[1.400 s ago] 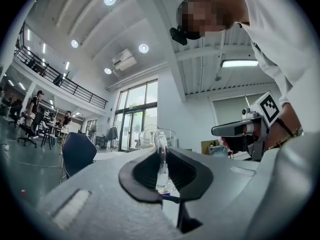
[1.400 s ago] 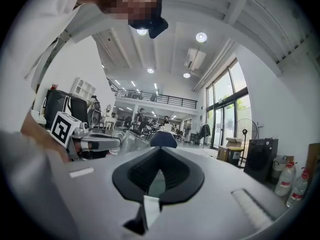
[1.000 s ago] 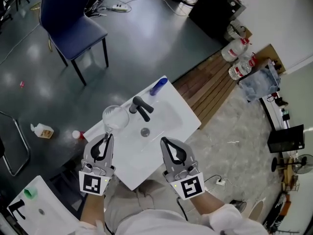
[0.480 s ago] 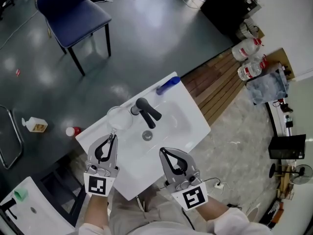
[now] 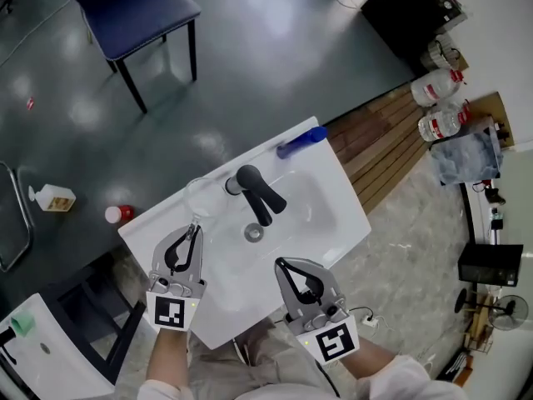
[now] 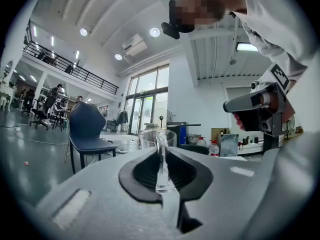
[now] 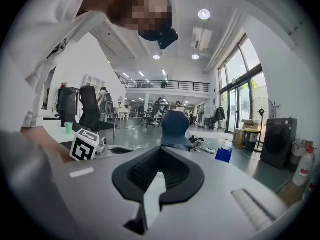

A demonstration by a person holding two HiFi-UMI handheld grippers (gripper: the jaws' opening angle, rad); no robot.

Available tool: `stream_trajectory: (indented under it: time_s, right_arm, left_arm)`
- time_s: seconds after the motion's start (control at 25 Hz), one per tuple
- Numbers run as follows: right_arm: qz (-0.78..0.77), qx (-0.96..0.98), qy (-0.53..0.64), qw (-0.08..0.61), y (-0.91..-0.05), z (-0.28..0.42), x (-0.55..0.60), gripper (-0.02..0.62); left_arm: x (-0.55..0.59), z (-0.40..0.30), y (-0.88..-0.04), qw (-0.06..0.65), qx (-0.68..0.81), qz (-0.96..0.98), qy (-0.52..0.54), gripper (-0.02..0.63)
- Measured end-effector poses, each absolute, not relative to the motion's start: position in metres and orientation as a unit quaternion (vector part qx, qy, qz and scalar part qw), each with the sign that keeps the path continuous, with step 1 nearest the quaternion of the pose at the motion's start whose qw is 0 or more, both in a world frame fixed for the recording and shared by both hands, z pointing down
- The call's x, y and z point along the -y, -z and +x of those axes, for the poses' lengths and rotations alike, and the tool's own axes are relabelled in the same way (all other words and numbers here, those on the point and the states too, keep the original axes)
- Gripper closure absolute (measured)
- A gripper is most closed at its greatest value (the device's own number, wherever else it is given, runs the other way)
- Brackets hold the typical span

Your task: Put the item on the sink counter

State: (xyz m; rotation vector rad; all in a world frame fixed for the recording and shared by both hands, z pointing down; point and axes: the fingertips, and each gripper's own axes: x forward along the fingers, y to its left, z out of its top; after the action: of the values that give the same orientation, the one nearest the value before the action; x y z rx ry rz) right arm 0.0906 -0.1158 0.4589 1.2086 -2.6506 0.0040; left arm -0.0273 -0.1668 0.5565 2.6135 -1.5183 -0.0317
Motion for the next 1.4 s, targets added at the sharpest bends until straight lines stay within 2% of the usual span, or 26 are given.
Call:
stream_trajectory:
  time_s: [1.4]
  right_arm:
    - [0.416, 0.9, -0.027, 0.125, -0.489, 0.109, 0.141, 0.589]
  left_arm:
    - [0.189, -0.014, -0.602, 0.103, 0.508, 0.854, -0.052, 0.588]
